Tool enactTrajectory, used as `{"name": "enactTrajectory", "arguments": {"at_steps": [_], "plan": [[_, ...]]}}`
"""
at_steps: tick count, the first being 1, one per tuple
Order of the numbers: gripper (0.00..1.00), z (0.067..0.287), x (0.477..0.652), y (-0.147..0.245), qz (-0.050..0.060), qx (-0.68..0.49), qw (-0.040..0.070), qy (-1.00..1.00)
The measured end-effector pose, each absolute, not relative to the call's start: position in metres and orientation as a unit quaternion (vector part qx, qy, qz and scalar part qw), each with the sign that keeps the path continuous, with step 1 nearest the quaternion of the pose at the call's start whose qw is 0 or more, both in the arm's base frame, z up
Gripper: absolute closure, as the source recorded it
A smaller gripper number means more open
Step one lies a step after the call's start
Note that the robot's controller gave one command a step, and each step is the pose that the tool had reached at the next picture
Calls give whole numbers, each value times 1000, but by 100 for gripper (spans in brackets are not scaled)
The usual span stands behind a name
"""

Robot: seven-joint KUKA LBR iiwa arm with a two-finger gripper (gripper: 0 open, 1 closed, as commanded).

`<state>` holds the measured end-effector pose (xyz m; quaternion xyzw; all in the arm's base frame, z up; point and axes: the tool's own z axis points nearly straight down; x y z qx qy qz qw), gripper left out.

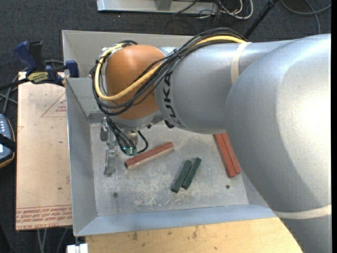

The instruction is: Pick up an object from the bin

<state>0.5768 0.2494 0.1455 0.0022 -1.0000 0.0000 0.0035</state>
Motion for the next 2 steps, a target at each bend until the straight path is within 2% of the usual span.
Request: {"name": "enactTrajectory", "arguments": {"at_steps": [1, 2], "plan": [[0, 150, 579, 248, -1, 0, 0, -1000], [0, 95, 600, 180, -1, 46, -2, -999]]}}
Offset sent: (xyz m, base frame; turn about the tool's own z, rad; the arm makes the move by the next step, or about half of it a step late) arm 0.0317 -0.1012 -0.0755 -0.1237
